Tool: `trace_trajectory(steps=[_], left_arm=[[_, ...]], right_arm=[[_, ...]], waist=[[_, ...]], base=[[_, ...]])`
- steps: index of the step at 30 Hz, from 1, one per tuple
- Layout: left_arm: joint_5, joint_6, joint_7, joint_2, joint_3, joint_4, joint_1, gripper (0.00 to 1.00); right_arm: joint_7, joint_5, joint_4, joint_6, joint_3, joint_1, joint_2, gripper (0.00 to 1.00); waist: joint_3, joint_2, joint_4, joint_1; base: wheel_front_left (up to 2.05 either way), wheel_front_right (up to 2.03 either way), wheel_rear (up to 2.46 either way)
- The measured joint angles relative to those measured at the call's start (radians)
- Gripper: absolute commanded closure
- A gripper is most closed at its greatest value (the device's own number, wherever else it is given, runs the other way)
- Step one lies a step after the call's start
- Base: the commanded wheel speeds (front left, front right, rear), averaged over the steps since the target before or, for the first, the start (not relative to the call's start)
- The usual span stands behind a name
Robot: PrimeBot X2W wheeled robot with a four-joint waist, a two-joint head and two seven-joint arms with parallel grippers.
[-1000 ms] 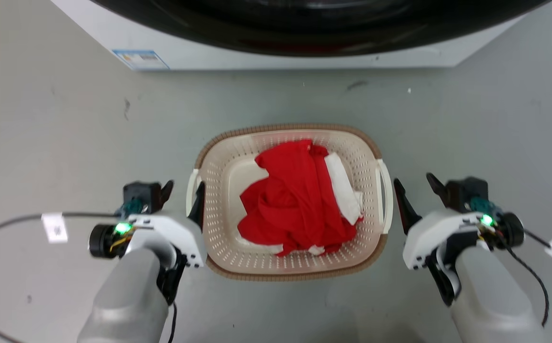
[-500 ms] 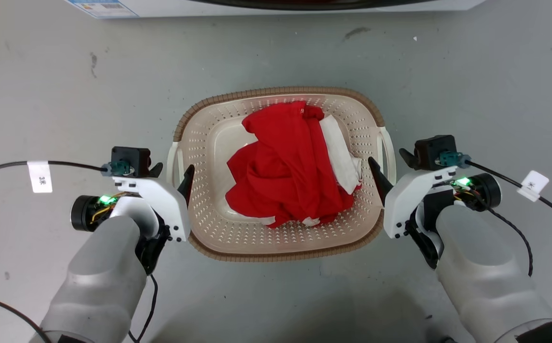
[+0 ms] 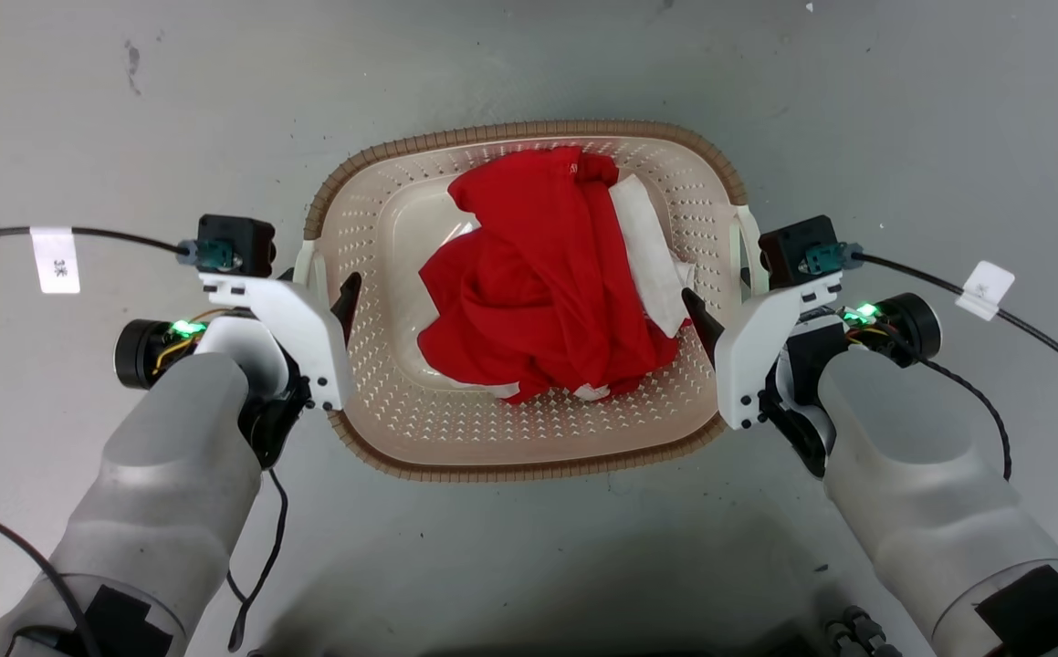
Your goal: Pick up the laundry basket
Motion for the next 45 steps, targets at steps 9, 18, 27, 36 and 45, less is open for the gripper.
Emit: trace_trajectory(steps=[9, 18, 27, 36, 45], left_arm=[[-0.082, 0.000, 0.035, 0.006, -0.074, 0.014, -0.042, 1.00], [-0.157, 0.001, 0.025, 0.006, -0.141, 0.015, -0.049, 1.00], [-0.259, 0.005, 0.077, -0.017, -0.207, 0.026, -0.031, 1.00], [-0.334, 0.006, 0.148, -0.030, -0.250, 0.042, 0.001, 1.00], [-0.406, 0.006, 0.251, -0.044, -0.290, 0.062, 0.032, 1.00]], right_arm=[[0.064, 0.086, 0.014, -0.003, 0.070, -0.035, -0.007, 1.00], [0.077, 0.138, 0.041, -0.007, 0.118, -0.047, -0.009, 1.00], [0.146, 0.200, 0.086, -0.008, 0.147, -0.035, -0.014, 1.00], [0.242, 0.244, 0.103, -0.008, 0.175, -0.013, -0.015, 1.00], [0.416, 0.313, 0.115, -0.008, 0.197, 0.023, -0.016, 1.00]], waist=[[0.022, 0.0000, 0.005, 0.0000], [0.010, 0.0000, 0.011, 0.0000], [-0.083, 0.0000, 0.024, -0.0001], [-0.214, 0.0000, 0.026, -0.0001], [-0.390, 0.0000, 0.026, -0.0002]], base=[[0.00, 0.00, 0.00], [0.00, 0.00, 0.00], [0.00, 0.00, 0.00], [0.00, 0.00, 0.00], [0.00, 0.00, 0.00]])
